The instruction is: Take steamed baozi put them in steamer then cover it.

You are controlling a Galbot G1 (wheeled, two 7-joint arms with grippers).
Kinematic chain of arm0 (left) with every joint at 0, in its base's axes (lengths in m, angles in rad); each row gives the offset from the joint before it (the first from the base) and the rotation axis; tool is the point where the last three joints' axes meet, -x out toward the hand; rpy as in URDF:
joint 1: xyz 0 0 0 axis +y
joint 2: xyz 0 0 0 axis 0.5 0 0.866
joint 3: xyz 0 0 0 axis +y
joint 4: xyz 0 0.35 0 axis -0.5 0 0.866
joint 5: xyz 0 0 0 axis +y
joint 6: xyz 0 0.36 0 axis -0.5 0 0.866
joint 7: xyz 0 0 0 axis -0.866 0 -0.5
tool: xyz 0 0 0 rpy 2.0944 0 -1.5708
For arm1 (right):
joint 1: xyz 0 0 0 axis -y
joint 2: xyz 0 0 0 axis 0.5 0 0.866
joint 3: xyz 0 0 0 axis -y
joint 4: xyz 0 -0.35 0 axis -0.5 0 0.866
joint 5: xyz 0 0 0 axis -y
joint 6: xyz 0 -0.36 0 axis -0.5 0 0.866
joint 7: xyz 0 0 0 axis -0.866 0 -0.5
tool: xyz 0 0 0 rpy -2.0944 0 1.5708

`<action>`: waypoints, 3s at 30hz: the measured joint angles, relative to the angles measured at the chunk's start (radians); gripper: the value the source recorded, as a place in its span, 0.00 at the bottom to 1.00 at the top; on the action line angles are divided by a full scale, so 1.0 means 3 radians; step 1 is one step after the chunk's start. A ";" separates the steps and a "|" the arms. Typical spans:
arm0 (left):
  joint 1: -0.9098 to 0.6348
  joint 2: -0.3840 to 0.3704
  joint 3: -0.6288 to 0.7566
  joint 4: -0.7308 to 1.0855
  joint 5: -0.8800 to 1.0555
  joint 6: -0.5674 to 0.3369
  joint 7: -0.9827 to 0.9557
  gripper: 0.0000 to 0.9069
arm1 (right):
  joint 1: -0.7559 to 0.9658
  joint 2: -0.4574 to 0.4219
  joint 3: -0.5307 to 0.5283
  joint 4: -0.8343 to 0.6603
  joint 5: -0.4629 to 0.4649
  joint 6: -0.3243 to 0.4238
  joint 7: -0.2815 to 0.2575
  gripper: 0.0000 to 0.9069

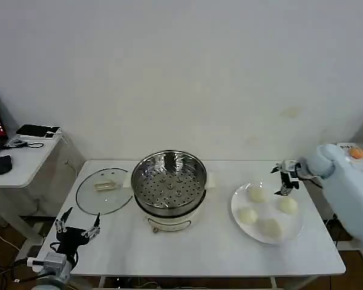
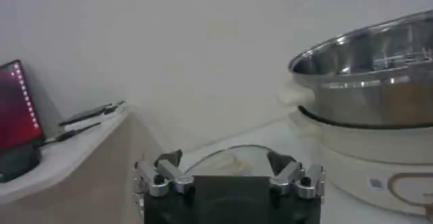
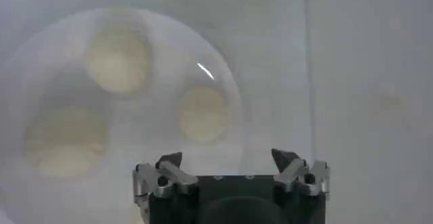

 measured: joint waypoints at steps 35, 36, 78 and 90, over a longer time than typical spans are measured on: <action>-0.0059 0.0013 0.0006 0.0120 -0.0013 0.0008 0.0004 1.00 | 0.0106 0.0727 -0.0031 -0.0856 -0.0702 0.0198 0.0228 0.91; -0.0060 0.0014 0.0006 0.0122 -0.0013 0.0007 0.0004 1.00 | 0.0108 0.0729 -0.0031 -0.0861 -0.0702 0.0195 0.0229 0.89; -0.0088 0.0007 0.0031 0.0090 -0.0007 0.0028 -0.0026 1.00 | 0.0809 0.0209 -0.0575 0.0223 0.0286 -0.0175 -0.0177 0.81; -0.0050 -0.0042 0.0007 0.0072 0.0008 0.0028 -0.0041 1.00 | 0.1350 0.0528 -0.0778 0.0129 0.0615 0.0222 -0.0380 0.81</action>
